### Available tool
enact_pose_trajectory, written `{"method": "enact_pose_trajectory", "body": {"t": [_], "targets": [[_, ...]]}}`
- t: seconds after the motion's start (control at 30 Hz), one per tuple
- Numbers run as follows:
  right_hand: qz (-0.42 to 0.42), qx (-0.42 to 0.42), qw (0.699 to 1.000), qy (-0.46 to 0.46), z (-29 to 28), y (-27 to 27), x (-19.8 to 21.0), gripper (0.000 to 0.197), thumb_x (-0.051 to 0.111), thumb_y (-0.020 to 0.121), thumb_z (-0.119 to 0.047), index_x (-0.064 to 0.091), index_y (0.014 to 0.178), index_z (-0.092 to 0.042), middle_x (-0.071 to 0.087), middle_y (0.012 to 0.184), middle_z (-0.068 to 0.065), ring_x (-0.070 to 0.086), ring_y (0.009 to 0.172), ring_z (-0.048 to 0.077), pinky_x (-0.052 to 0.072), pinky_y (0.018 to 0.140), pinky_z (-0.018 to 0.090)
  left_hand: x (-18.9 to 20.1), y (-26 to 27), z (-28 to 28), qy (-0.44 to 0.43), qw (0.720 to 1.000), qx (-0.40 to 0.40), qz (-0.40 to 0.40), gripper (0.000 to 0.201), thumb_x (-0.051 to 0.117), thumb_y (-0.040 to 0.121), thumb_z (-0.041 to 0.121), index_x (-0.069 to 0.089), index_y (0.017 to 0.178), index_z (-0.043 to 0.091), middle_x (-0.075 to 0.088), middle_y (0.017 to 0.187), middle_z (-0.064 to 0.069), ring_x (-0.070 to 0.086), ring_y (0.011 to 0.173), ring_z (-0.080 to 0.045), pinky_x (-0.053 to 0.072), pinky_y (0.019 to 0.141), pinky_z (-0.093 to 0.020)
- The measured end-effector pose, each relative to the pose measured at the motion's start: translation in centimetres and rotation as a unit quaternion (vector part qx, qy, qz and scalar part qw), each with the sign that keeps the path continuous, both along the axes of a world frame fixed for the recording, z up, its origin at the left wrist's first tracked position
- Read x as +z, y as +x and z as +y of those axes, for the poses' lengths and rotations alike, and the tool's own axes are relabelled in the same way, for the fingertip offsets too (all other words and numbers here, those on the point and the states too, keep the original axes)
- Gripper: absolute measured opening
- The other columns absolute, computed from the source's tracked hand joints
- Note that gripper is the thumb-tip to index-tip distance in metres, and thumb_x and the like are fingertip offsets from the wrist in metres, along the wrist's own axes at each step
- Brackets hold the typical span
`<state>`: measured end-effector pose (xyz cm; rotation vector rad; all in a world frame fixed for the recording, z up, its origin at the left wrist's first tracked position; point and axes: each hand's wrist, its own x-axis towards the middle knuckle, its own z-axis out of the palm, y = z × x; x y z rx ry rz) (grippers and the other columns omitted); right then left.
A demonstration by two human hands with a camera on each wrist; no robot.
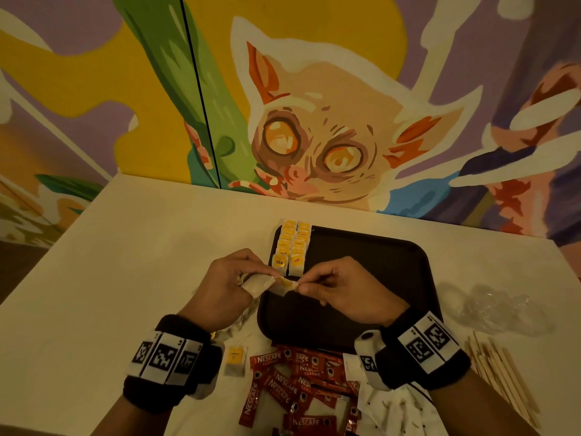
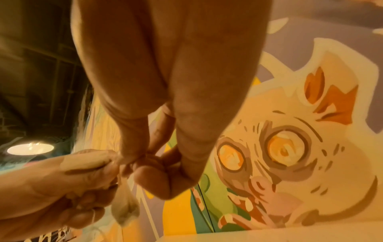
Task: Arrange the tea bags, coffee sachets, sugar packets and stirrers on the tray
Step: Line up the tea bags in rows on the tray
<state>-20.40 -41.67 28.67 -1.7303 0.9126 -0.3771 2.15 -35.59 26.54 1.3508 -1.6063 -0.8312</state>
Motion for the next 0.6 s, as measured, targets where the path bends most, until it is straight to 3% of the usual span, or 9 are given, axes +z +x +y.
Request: {"method": "enact_pose_trajectory", "body": {"t": [0.07,0.17,0.23,0.33,0.47,0.6], "targets": [[0.017,-0.002,1.000,-0.023,-0.1,-0.2,0.4,0.011,0.068,0.089,-0.019,0.075,0.098,-0.021,0.073,0.091,-0.006,0.065,0.075,0.001,0.049,0.067,0.015,-0.1,0.0,-0.1,-0.003,1.000,0.002,-0.013,0.020,0.071,0.083,0.004,0.079,0.093,0.019,0.065,0.086,0.003,0.065,0.079,-0.015,0.050,0.070,-0.022],[0.052,-0.008,0.996,-0.071,0.0,-0.3,1.1,0.013,0.068,0.089,-0.022,0.074,0.101,-0.023,0.071,0.093,-0.010,0.066,0.087,0.001,0.053,0.073,0.018,-0.1,-0.1,-0.1,0.004,1.000,0.009,-0.026,0.020,0.071,0.083,0.003,0.079,0.092,0.018,0.064,0.086,0.004,0.064,0.079,-0.010,0.047,0.068,-0.015],[0.086,-0.014,0.991,-0.104,0.0,-0.2,1.5,0.020,0.068,0.090,-0.022,0.071,0.110,-0.025,0.069,0.089,-0.009,0.065,0.083,0.002,0.056,0.077,0.021,-0.2,-0.3,0.0,0.000,0.999,0.012,-0.038,0.020,0.071,0.083,0.002,0.079,0.092,0.018,0.064,0.085,0.005,0.063,0.079,-0.007,0.045,0.068,-0.012],[0.153,0.003,0.975,-0.162,-0.1,0.1,1.9,0.034,0.065,0.093,-0.025,0.062,0.126,-0.023,0.063,0.087,-0.011,0.059,0.079,-0.002,0.048,0.073,0.010,-0.3,-0.7,-0.1,-0.012,0.998,0.016,-0.052,0.021,0.070,0.083,0.001,0.079,0.092,0.018,0.062,0.085,0.007,0.061,0.079,-0.004,0.042,0.067,-0.008],[0.210,0.050,0.950,-0.226,0.0,0.5,2.3,0.020,0.058,0.097,-0.027,0.072,0.110,-0.021,0.053,0.096,-0.010,0.049,0.086,0.002,0.037,0.072,0.010,-0.7,-1.0,-0.3,-0.028,0.994,0.013,-0.105,0.020,0.070,0.084,0.006,0.078,0.094,0.022,0.060,0.086,0.013,0.059,0.081,0.000,0.040,0.069,-0.005],[0.177,0.037,0.955,-0.235,0.1,0.5,2.4,0.013,0.060,0.095,-0.028,0.072,0.101,-0.024,0.052,0.103,-0.010,0.047,0.093,0.002,0.041,0.080,0.015,-0.8,-0.9,-0.3,-0.040,0.989,-0.008,-0.140,0.021,0.064,0.081,0.016,0.078,0.094,0.023,0.054,0.085,0.020,0.055,0.080,0.008,0.038,0.068,-0.002]]}}
